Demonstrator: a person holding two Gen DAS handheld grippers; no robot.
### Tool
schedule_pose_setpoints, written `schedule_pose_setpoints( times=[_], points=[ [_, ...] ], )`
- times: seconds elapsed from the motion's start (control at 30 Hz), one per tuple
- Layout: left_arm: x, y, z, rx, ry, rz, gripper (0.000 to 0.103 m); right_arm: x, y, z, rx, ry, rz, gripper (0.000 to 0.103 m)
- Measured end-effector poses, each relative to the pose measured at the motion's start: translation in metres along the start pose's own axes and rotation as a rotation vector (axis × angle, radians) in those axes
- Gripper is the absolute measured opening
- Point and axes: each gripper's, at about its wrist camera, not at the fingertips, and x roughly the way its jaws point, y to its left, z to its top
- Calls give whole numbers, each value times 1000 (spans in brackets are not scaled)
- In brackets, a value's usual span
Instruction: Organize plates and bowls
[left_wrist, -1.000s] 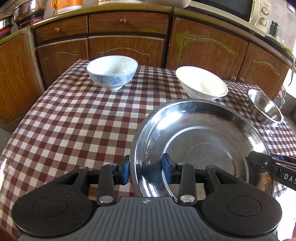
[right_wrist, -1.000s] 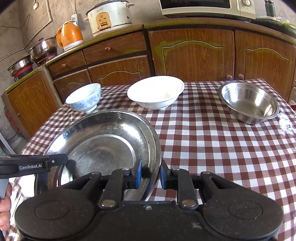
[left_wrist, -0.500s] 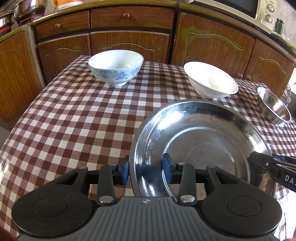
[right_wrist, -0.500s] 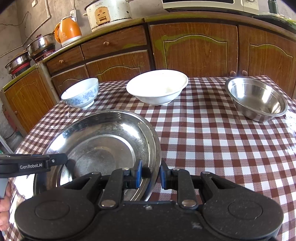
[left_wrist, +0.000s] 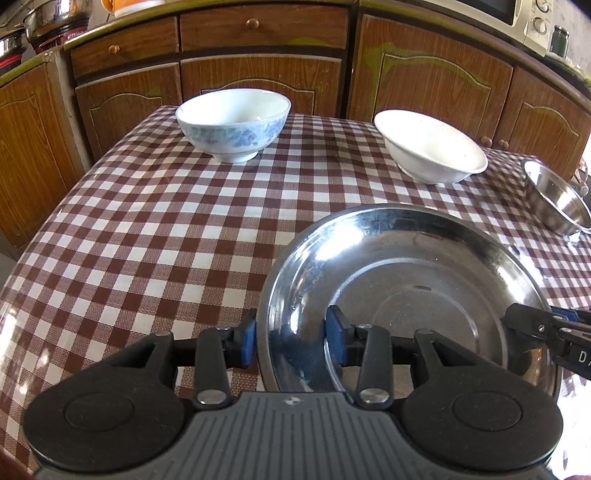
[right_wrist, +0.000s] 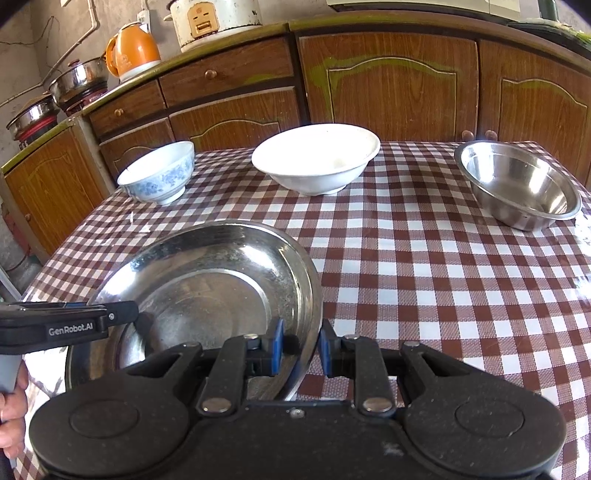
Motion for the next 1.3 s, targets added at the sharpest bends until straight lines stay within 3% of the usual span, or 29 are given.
schedule_pose_setpoints(
  times=[0.23,0.3,0.37,0.5,0.57,1.1,1.3],
  points=[
    [0,0,-2,21,-25,15,41,4,-1,-3,15,14,-3,27],
    [-4,-5,-2,53,-52,34,45,4,0,-3,1,15,-7,30],
    [-8,-6,-1,53,-64,38,56,1,2,-4,-16,1,-21,32],
    [-17,-4,2,23,-66,52,59,-11,2,0,-26,-35,-47,50],
    [-24,-5,3,16,-69,62,62,-18,0,0,-33,-50,-57,53],
    [-106,-46,-12,-19,-93,29,83,-120,1,-5,-44,-140,-33,79],
    [-133,-59,-21,-22,-108,-2,84,-164,1,-12,-54,-180,-45,80]
  ],
)
